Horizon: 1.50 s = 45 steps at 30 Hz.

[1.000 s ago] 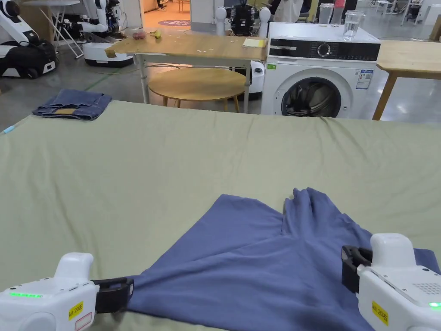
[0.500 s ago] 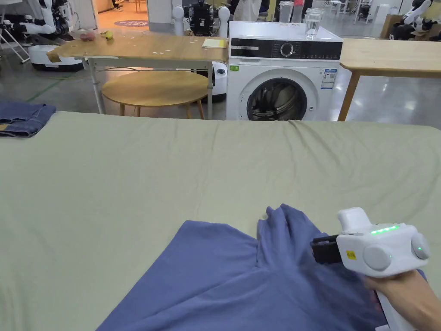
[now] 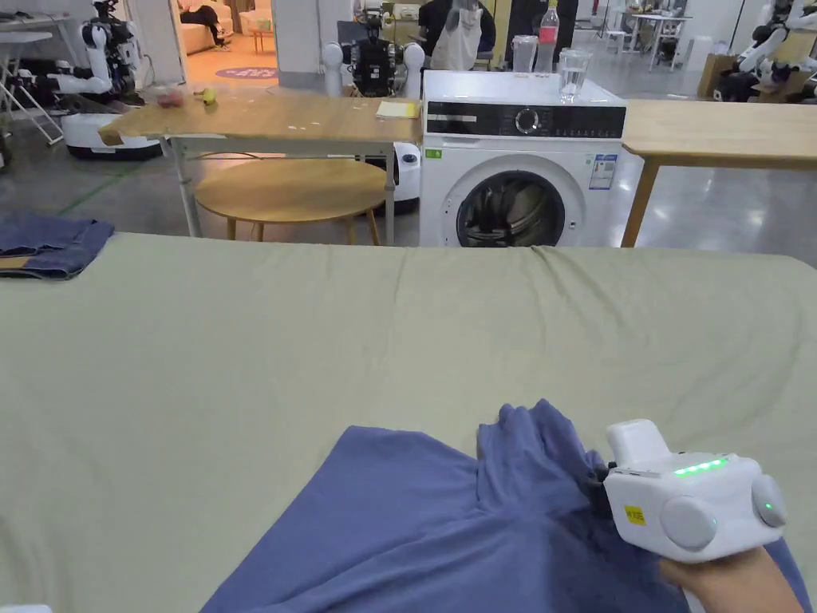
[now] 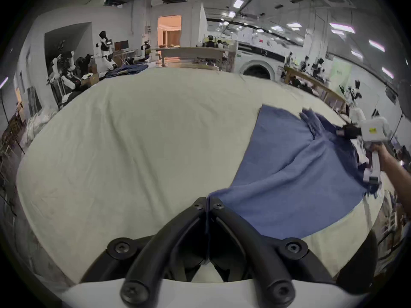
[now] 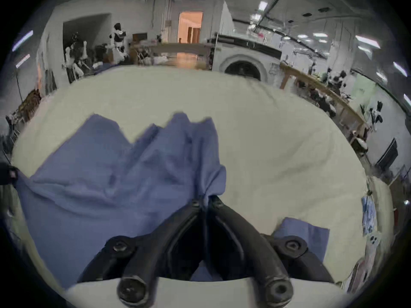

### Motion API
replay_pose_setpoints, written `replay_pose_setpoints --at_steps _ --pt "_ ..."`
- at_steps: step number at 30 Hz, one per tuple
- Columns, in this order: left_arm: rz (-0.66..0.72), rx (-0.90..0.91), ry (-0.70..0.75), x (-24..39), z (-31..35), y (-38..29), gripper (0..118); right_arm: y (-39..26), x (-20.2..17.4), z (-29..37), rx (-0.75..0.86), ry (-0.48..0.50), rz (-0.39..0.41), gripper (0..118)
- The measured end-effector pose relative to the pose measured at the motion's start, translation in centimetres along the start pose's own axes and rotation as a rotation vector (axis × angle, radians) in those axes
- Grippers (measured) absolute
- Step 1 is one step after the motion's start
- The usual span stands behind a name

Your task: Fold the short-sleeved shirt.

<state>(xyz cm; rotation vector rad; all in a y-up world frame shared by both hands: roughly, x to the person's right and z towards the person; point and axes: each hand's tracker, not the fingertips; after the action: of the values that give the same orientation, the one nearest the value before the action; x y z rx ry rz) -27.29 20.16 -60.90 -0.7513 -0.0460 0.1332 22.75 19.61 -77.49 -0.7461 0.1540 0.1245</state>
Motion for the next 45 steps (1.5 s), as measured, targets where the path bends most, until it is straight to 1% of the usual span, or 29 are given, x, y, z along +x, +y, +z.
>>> replay_pose_setpoints --at_steps 2,4,6,8,10,14,17,22,24,25,27,29,32,35,37,39,41,43,45 --pt "0.025 0.031 0.009 0.1 0.3 0.6 0 0.6 -0.7 3.1 0.068 -0.005 0.013 0" --pt "0.013 0.058 0.035 0.9 0.2 2.1 0 1.7 -0.7 6.6 0.129 0.002 0.023 0" --pt "0.013 0.101 0.021 0.6 0.0 3.8 0 3.2 -0.4 9.5 0.183 0.011 0.026 0" --pt "0.002 0.172 0.025 1.5 1.0 7.0 0 5.3 0.2 13.2 0.280 -0.030 0.042 0" --pt "-0.013 0.246 0.035 2.2 1.8 10.5 0 7.6 1.0 16.4 0.362 -0.050 0.032 0" --pt "-0.060 0.362 0.040 4.4 3.5 18.9 0 13.5 3.1 22.1 0.520 -0.083 -0.028 0" --pt "-0.121 0.451 0.073 6.3 5.1 25.2 0 18.1 4.5 25.0 0.603 -0.092 -0.061 0" --pt "-0.145 0.578 0.135 8.9 8.8 34.9 0 25.2 5.9 29.2 0.746 -0.173 -0.065 0" --pt "-0.138 0.625 0.178 9.0 9.9 38.4 0 27.6 6.3 30.3 0.815 -0.240 -0.049 0" --pt "-0.137 0.621 0.181 8.9 10.3 39.7 0 28.6 6.6 30.7 0.829 -0.242 -0.067 0" --pt "-0.141 0.658 0.214 8.6 11.2 42.4 0 30.5 7.3 31.3 0.850 -0.202 -0.107 0" --pt "-0.136 0.671 0.224 8.4 12.2 44.2 0 31.8 7.4 31.3 0.858 -0.219 -0.106 0" --pt "-0.156 0.697 0.254 8.3 12.9 45.3 0 32.6 7.2 30.3 0.869 -0.226 -0.088 0" --pt "-0.183 0.706 0.282 8.2 12.1 44.6 0 31.7 6.6 27.9 0.855 -0.236 -0.059 0" --pt "-0.184 0.697 0.289 7.7 10.7 43.0 0 30.5 6.5 25.6 0.825 -0.219 -0.061 0" --pt "-0.169 0.661 0.268 7.2 8.5 40.7 0 28.5 6.5 23.0 0.782 -0.202 -0.083 0" --pt "-0.176 0.638 0.271 6.7 6.4 38.2 0 26.3 6.3 21.2 0.767 -0.220 -0.082 0" --pt "-0.207 0.655 0.289 6.5 5.6 36.0 0 24.3 6.1 21.0 0.781 -0.229 -0.066 0" --pt "-0.202 0.653 0.264 6.3 6.2 34.0 0 22.7 6.3 21.5 0.781 -0.215 -0.066 0"
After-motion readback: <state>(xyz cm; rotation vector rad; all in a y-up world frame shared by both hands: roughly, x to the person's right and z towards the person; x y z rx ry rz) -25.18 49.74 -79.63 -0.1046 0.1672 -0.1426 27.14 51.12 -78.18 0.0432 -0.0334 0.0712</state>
